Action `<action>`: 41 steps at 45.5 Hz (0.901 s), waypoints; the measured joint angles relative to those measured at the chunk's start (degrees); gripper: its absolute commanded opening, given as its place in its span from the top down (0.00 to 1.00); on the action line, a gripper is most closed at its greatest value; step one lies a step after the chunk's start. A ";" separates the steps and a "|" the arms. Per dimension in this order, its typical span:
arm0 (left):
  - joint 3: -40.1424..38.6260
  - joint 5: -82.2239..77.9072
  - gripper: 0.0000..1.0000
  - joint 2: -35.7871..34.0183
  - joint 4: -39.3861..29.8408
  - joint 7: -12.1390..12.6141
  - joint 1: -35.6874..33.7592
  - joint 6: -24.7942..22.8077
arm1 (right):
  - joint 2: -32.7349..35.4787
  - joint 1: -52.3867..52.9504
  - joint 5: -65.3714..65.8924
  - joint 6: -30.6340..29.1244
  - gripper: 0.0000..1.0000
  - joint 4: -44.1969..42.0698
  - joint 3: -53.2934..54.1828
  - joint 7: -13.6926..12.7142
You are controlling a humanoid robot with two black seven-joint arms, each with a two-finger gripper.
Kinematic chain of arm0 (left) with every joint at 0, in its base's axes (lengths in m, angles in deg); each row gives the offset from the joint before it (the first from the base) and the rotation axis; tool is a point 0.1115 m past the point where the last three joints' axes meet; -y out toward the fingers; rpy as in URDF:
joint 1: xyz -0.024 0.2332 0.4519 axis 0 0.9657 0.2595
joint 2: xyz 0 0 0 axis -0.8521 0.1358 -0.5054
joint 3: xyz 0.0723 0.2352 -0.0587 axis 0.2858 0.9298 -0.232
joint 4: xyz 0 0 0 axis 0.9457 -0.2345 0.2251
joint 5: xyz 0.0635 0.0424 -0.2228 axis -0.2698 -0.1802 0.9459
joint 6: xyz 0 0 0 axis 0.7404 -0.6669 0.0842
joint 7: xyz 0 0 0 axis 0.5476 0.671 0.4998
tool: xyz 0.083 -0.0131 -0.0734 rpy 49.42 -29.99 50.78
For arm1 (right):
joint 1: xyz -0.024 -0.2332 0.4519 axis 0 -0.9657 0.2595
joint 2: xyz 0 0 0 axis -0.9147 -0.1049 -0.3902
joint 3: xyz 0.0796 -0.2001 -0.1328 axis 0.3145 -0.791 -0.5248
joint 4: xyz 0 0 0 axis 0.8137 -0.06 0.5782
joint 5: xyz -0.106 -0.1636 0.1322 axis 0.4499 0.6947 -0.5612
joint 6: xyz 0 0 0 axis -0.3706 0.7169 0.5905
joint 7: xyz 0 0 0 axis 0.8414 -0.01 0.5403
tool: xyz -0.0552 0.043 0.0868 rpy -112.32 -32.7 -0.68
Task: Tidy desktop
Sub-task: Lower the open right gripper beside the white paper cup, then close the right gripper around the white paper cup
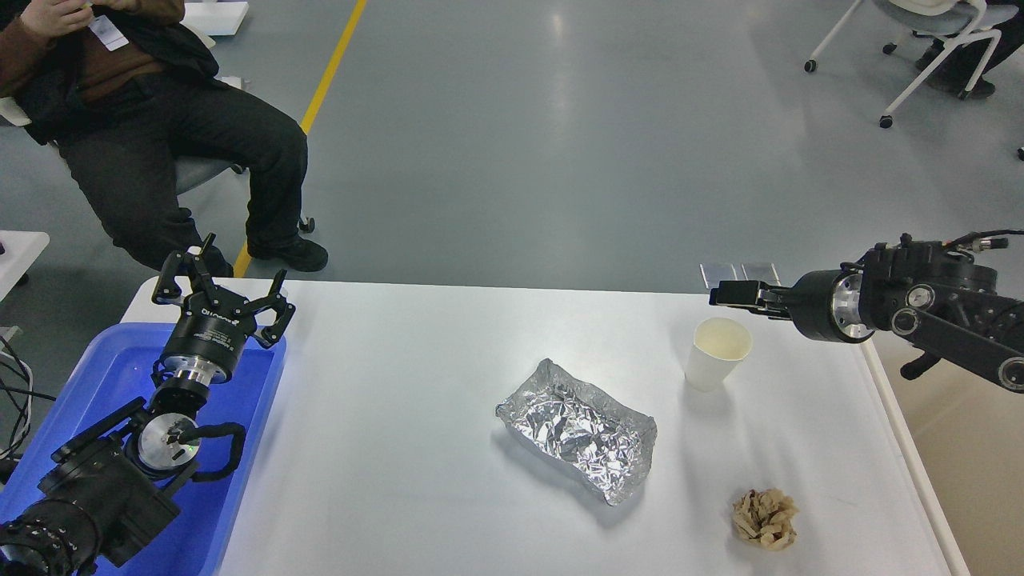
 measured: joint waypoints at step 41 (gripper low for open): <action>0.00 0.00 0.00 0.00 0.00 0.00 0.02 -0.01 | -8.53 -5.78 9.70 6.94 0.00 -10.56 -2.38 0.70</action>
